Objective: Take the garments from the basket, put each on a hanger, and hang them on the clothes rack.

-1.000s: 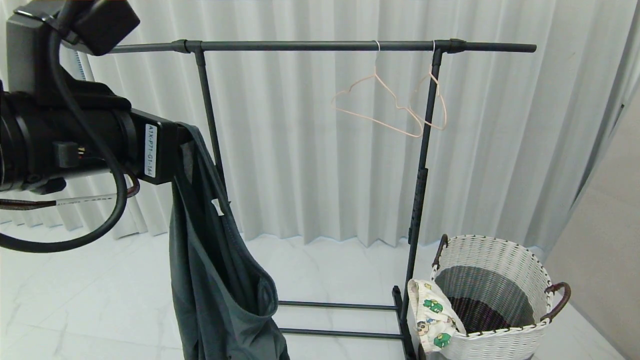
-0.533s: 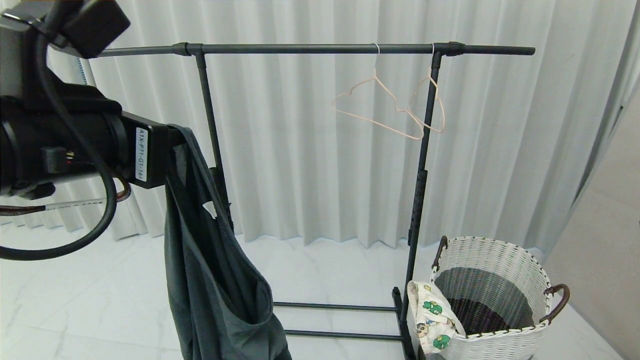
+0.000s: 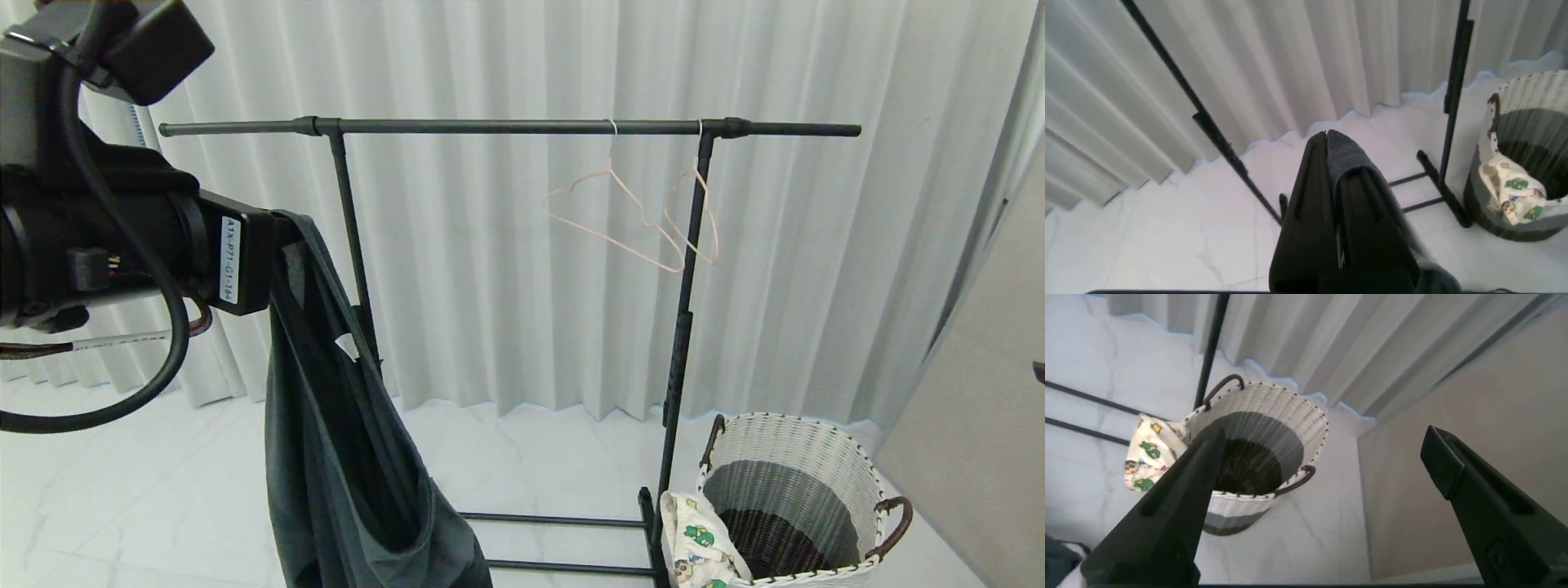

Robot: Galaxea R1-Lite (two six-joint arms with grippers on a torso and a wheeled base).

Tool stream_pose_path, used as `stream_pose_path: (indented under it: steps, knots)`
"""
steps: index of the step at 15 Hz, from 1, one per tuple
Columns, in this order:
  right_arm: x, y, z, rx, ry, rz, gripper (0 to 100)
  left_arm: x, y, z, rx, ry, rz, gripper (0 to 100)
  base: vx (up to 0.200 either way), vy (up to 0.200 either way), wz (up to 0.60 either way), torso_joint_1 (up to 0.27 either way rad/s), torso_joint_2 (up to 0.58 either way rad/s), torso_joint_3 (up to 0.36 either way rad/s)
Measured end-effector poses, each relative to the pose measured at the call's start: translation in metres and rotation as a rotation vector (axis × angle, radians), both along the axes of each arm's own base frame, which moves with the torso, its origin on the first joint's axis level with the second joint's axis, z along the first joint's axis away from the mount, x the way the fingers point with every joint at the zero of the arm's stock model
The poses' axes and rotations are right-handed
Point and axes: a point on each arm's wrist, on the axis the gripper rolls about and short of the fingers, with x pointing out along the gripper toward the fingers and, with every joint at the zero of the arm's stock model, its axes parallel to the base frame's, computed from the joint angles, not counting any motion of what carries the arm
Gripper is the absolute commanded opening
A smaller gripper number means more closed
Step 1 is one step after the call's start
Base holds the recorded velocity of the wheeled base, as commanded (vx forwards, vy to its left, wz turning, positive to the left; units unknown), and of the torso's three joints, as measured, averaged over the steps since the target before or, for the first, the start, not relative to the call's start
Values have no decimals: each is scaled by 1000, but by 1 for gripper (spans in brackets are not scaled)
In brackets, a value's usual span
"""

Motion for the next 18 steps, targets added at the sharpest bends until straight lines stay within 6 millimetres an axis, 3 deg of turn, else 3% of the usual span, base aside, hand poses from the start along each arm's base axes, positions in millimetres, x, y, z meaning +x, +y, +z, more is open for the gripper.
stream_pose_path:
  steps: [2,14,18]
  knots:
    - [0,0,0,3,1,-1,100,-1,0,1,-2,-4,-1,0,0,0,0,117,-491,-234]
    - [4,1,-3,22,19,-1,100,-5,3,3,16,-20,-5,0,0,0,0,288,-501,-256]
    - [4,1,-5,26,27,12,100,-5,4,3,27,-25,19,0,0,50,0,80,-152,-78]
